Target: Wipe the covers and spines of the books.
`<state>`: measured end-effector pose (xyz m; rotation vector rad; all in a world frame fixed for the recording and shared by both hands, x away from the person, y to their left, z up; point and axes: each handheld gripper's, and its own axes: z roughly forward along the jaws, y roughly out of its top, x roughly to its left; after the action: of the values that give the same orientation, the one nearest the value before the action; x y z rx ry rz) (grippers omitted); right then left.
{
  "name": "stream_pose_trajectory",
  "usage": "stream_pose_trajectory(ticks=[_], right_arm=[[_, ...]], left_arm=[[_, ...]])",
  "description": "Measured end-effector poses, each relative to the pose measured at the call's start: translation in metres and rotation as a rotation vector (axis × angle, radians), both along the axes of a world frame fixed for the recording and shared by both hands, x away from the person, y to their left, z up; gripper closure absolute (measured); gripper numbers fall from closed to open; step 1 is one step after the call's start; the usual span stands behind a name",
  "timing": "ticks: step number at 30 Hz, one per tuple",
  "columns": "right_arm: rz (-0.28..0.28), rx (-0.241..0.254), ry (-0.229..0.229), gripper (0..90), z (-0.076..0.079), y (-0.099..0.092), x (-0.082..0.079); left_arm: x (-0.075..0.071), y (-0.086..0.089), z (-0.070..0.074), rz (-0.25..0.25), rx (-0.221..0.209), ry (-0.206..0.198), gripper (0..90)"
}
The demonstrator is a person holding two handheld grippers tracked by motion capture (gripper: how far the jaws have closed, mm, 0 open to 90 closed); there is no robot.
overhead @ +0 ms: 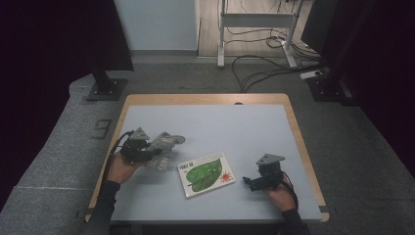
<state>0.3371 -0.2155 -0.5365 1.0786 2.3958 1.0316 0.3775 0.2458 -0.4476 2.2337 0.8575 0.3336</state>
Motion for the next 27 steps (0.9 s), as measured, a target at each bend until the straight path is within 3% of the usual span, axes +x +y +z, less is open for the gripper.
stream_pose_trajectory(ticks=[4,9,12,15,20,27], right_arm=[[-0.001,0.001,0.001,0.4,0.0,0.0,0.0],[0.001,0.0,-0.001,0.5,0.0,0.0,0.0],[0.002,0.0,-0.002,0.6,0.0,0.0,0.0],[0.002,0.0,-0.002,0.6,0.0,0.0,0.0],[0.002,0.0,-0.002,0.6,0.0,0.0,0.0],[0.0,0.001,-0.001,0.6,0.0,0.0,0.0]], left_arm=[[-0.007,-0.013,0.001,-0.058,-0.04,0.023,62.3],[-0.012,-0.031,-0.005,-0.104,-0.037,0.043,62.0],[-0.01,-0.04,-0.011,-0.13,-0.052,0.088,62.0],[-0.009,-0.048,-0.019,-0.147,-0.039,0.116,61.9],[-0.011,-0.061,-0.029,-0.156,-0.004,0.102,61.6],[-0.011,-0.074,-0.033,-0.153,0.006,0.084,61.7]])
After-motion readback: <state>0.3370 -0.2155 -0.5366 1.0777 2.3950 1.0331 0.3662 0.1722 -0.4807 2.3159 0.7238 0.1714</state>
